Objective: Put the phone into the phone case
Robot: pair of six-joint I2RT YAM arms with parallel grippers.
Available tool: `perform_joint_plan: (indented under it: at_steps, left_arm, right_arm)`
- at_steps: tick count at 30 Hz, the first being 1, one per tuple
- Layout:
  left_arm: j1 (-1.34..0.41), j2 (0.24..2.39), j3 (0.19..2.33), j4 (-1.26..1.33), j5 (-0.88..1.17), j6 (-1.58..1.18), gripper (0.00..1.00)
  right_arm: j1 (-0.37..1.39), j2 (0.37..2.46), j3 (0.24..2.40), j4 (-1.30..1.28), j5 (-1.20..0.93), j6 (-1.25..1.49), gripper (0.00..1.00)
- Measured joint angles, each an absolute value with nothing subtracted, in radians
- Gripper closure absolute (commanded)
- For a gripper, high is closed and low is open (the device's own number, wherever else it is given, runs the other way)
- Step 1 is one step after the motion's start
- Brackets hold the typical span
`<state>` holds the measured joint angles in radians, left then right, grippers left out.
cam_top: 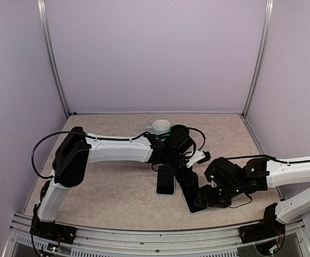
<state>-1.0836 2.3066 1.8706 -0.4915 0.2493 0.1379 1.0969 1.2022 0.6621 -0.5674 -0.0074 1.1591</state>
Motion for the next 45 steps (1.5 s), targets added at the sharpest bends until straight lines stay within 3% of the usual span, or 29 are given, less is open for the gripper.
perform_joint_plan:
  at_steps: [2, 9, 14, 23, 28, 40, 45]
  left_arm:
    - [-1.079, 2.302, 1.875, -0.496, 0.254, 0.141, 0.32]
    - [-1.002, 2.263, 1.839, -0.506, 0.281, 0.102, 0.43]
    - [-0.940, 2.173, 1.749, -0.506, 0.297, 0.089, 0.52]
    - [-1.108, 2.097, 1.572, -0.504, 0.352, 0.163, 0.62]
    - [-1.116, 2.123, 1.559, -0.476, 0.356, 0.164, 0.66]
    - [-1.052, 2.172, 1.559, -0.431, 0.352, 0.166, 0.64]
    - [-1.036, 2.172, 1.559, -0.431, 0.360, 0.175, 0.64]
  right_arm:
    - [1.074, 1.193, 0.680, -0.596, -0.007, 1.139, 0.38]
    - [0.860, 1.205, 0.709, -0.620, -0.052, 0.959, 0.57]
    - [0.761, 1.316, 0.722, -0.513, -0.102, 0.828, 0.59]
    - [0.733, 1.373, 0.609, -0.318, -0.216, 0.768, 0.75]
    - [0.739, 1.373, 0.562, -0.248, -0.269, 0.789, 0.83]
    - [0.865, 1.337, 0.552, -0.254, -0.194, 0.919, 0.81]
    - [0.929, 1.304, 0.543, -0.294, -0.216, 0.985, 0.55]
